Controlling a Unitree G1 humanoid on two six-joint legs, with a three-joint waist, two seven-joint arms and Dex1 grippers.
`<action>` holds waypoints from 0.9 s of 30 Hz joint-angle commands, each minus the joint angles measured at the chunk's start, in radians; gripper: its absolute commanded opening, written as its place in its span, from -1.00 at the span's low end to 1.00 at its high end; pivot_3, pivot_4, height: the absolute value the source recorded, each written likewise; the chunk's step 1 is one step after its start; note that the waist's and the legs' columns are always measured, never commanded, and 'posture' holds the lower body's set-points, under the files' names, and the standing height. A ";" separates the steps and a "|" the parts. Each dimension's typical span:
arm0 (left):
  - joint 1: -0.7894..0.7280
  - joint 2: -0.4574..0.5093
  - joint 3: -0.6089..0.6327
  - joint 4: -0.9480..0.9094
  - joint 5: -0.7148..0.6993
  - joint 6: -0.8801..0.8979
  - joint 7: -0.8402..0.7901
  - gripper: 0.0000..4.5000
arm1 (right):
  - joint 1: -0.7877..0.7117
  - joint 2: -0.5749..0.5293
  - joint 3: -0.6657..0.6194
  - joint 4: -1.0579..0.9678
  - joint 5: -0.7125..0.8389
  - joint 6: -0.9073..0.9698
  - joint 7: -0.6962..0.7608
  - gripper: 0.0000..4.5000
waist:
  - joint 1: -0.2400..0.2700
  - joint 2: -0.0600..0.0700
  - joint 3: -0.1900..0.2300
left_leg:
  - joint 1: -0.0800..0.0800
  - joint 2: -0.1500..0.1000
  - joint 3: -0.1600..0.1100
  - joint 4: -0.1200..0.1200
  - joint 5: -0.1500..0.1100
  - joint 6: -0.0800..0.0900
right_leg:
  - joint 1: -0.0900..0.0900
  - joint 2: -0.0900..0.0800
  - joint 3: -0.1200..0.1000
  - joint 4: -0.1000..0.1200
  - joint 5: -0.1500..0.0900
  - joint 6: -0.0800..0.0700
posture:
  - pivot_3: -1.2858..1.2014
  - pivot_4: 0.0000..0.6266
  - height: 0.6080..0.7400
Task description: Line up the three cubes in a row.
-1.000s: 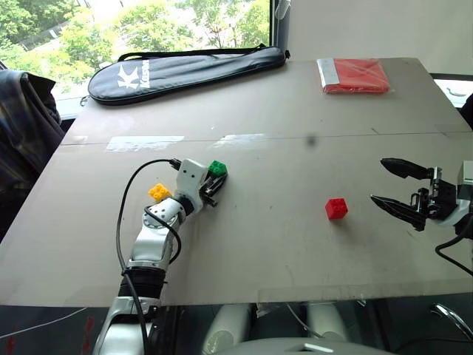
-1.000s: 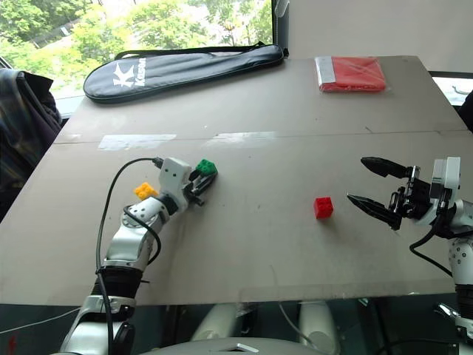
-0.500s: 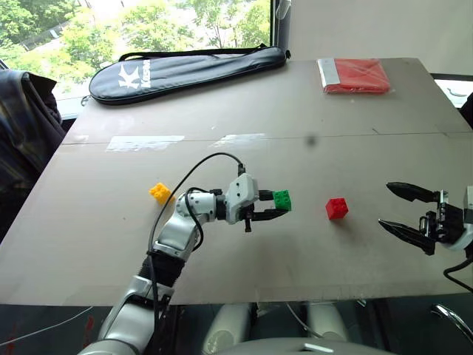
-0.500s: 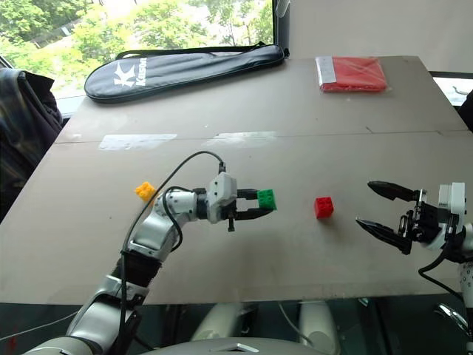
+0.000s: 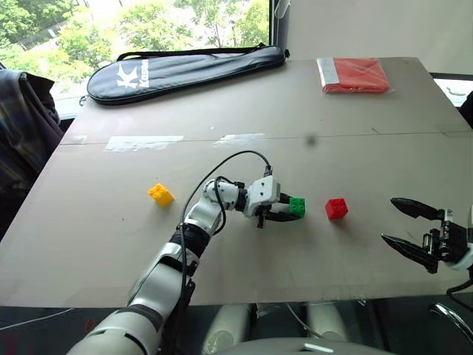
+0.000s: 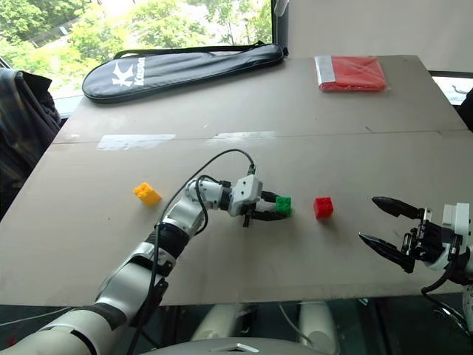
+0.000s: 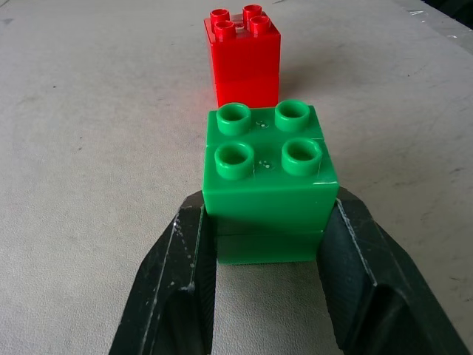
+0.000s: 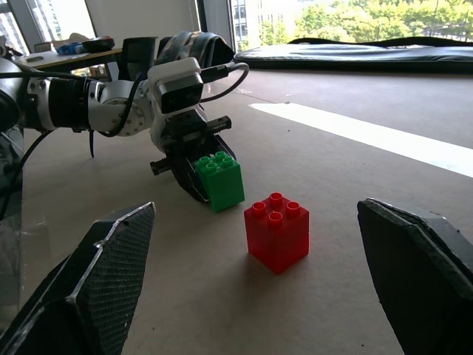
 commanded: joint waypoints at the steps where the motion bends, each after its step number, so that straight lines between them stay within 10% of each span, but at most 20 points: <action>1: 0.007 -0.004 0.008 -0.017 0.003 0.012 -0.002 -0.43 | 0.007 0.004 -0.030 -0.037 0.001 -0.020 -0.016 1.00 | 0.000 0.000 0.000 | 0.000 0.000 0.000 0.000 0.000 0.000 | 0.000 0.000 0.000 0.000 0.000 0.000 | 0.03 -0.52 0.88; 16: 0.051 -0.004 0.013 -0.082 0.000 0.085 0.028 -0.43 | -0.007 0.012 -0.016 -0.023 -0.026 -0.051 -0.031 1.00 | 0.001 0.000 0.000 | 0.001 0.000 0.000 0.000 0.000 0.000 | 0.000 0.000 0.000 0.000 0.000 0.000 | 0.03 -0.52 0.88; 22: 0.054 0.002 0.017 -0.084 0.001 0.093 0.010 0.87 | -0.002 0.006 -0.020 -0.022 -0.027 -0.056 -0.031 1.00 | 0.000 0.000 0.000 | 0.001 0.000 0.000 0.000 0.000 0.000 | 0.000 0.000 0.000 0.000 0.000 0.000 | 0.03 -0.52 0.88; 27: 0.048 0.007 0.025 -0.077 0.002 0.097 0.013 0.96 | -0.002 0.003 -0.020 -0.023 -0.031 -0.058 -0.030 1.00 | 0.000 0.000 0.000 | 0.001 0.000 0.000 0.000 0.000 0.000 | 0.000 0.000 0.000 0.001 0.000 0.000 | 0.03 -0.52 0.88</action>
